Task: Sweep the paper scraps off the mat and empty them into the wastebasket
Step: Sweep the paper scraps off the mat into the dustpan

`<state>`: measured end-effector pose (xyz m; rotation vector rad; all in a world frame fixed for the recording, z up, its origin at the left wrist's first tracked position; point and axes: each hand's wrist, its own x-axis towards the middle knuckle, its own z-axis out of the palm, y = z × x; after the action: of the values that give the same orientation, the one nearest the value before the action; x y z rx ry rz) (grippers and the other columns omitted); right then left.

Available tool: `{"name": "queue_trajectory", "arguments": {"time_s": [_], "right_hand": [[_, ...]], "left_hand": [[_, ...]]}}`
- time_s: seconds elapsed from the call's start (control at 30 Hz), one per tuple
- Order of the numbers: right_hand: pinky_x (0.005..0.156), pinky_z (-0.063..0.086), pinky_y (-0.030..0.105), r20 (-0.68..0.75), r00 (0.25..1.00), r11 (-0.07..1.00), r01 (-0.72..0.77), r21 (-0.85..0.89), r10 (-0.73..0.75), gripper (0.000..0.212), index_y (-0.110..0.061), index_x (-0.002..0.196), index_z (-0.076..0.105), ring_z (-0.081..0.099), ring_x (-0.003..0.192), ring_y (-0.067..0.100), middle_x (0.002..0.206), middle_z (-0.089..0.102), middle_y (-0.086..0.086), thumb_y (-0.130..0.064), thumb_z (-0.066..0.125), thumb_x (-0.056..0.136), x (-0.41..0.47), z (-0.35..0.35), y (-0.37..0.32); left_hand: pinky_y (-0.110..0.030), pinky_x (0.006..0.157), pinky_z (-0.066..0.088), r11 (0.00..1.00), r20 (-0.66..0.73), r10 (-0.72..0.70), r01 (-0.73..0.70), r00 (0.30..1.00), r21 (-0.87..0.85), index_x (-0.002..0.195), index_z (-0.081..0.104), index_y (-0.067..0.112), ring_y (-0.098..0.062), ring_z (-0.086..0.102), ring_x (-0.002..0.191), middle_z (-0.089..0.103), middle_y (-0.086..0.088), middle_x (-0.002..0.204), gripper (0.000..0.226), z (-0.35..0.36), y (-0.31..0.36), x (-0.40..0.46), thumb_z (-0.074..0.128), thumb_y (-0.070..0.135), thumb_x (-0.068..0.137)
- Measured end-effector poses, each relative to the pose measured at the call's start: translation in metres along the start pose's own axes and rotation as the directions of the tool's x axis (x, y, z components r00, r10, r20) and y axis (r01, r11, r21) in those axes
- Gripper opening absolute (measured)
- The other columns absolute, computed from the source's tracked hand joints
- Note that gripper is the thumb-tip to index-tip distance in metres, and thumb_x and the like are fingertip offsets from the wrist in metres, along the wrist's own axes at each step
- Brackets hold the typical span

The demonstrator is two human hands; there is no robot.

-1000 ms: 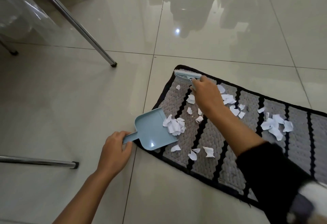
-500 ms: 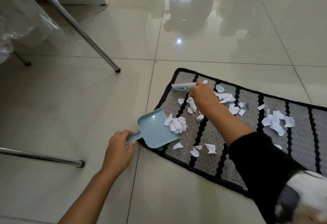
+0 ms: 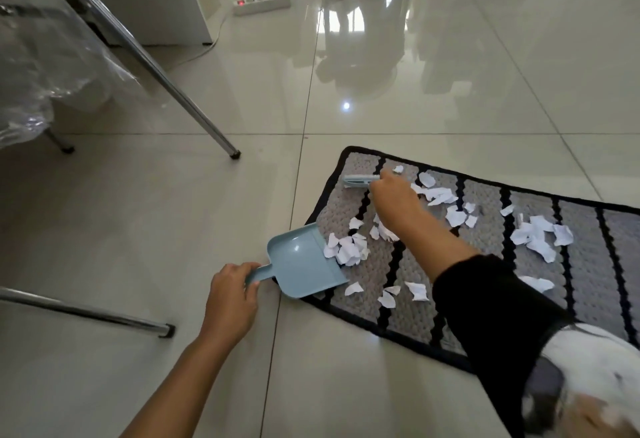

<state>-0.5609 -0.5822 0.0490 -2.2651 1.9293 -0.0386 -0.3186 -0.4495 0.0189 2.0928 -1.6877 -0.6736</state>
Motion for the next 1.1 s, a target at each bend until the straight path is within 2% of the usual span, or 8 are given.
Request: {"name": "queue_trajectory", "arguments": {"time_s": [0.17,0.27,0.43,0.57,0.73,0.9,1.0,1.1], "right_hand": [[0.062,0.036,0.029,0.067,0.994,0.996,0.087,0.029,-0.089,0.02,0.002,0.104,0.063,0.051,0.079,0.028,0.095,0.051,0.014,-0.002,0.051,0.089,-0.005,-0.008,0.004],[0.057,0.037,0.031,-0.027,0.995,0.995,0.094,0.024,-0.093,0.015,0.002,0.097,0.063,0.045,0.069,0.024,0.086,0.048,0.011,0.001,0.052,0.087,-0.009,-0.016,0.008],[0.061,0.04,0.029,0.012,0.999,0.997,0.048,0.062,-0.049,0.016,0.003,0.098,0.061,0.042,0.07,0.021,0.085,0.04,0.009,0.0,0.048,0.09,0.001,-0.007,-0.003],[0.062,0.047,0.028,0.093,0.98,0.983,0.172,0.066,-0.178,0.017,-0.001,0.1,0.063,0.048,0.068,0.019,0.085,0.047,0.006,-0.005,0.051,0.09,-0.026,-0.017,-0.003],[0.063,0.053,0.036,-0.075,0.99,0.992,0.122,-0.006,-0.122,0.014,0.0,0.098,0.063,0.056,0.074,0.026,0.092,0.056,0.012,-0.002,0.053,0.088,-0.005,-0.026,0.007],[0.066,0.052,0.029,0.046,0.989,0.99,0.14,0.034,-0.141,0.02,0.003,0.104,0.062,0.056,0.076,0.023,0.097,0.058,0.014,0.001,0.049,0.089,-0.009,-0.003,-0.011],[0.064,0.054,0.031,0.091,0.971,0.974,0.215,0.075,-0.221,0.018,-0.002,0.1,0.065,0.054,0.068,0.02,0.084,0.051,0.005,-0.006,0.052,0.09,-0.036,-0.018,-0.001],[0.062,0.054,0.028,-0.076,0.99,0.987,0.126,0.102,-0.119,0.016,-0.001,0.097,0.064,0.049,0.064,0.017,0.082,0.054,0.006,-0.006,0.051,0.091,-0.039,-0.033,0.026]], "left_hand": [[-0.038,0.087,0.044,1.0,0.016,-0.001,0.001,1.0,0.004,0.111,0.058,0.012,-0.03,0.051,0.101,0.059,-0.016,0.104,0.027,0.002,0.003,0.008,0.048,0.006,0.086],[-0.043,0.09,0.047,1.0,0.023,-0.005,0.005,1.0,-0.005,0.111,0.057,0.012,-0.031,0.05,0.103,0.059,-0.016,0.105,0.027,0.002,0.007,0.011,0.047,0.006,0.087],[-0.03,0.087,0.036,1.0,0.009,-0.012,0.012,1.0,0.004,0.115,0.056,0.011,-0.029,0.048,0.105,0.057,-0.014,0.107,0.028,0.003,0.008,0.008,0.047,0.007,0.088],[-0.031,0.086,0.036,1.0,0.01,-0.014,0.014,1.0,0.0,0.114,0.056,0.011,-0.03,0.048,0.105,0.058,-0.016,0.109,0.029,-0.003,0.006,0.009,0.047,0.006,0.087],[-0.032,0.087,0.036,1.0,0.014,-0.021,0.021,1.0,-0.002,0.115,0.055,0.011,-0.029,0.047,0.106,0.057,-0.016,0.111,0.029,-0.004,0.005,0.013,0.047,0.006,0.087],[-0.034,0.089,0.038,1.0,0.02,-0.022,0.021,1.0,0.003,0.114,0.055,0.01,-0.03,0.048,0.105,0.057,-0.016,0.11,0.03,-0.003,0.004,0.015,0.047,0.004,0.086],[-0.033,0.088,0.037,1.0,0.017,-0.009,0.009,1.0,0.0,0.114,0.056,0.01,-0.03,0.048,0.106,0.058,-0.016,0.111,0.03,-0.002,0.006,0.021,0.047,0.004,0.086],[-0.033,0.088,0.037,1.0,0.02,0.008,-0.008,1.0,0.001,0.114,0.056,0.01,-0.03,0.048,0.106,0.058,-0.017,0.111,0.03,0.002,0.011,0.028,0.047,0.004,0.086]]}}
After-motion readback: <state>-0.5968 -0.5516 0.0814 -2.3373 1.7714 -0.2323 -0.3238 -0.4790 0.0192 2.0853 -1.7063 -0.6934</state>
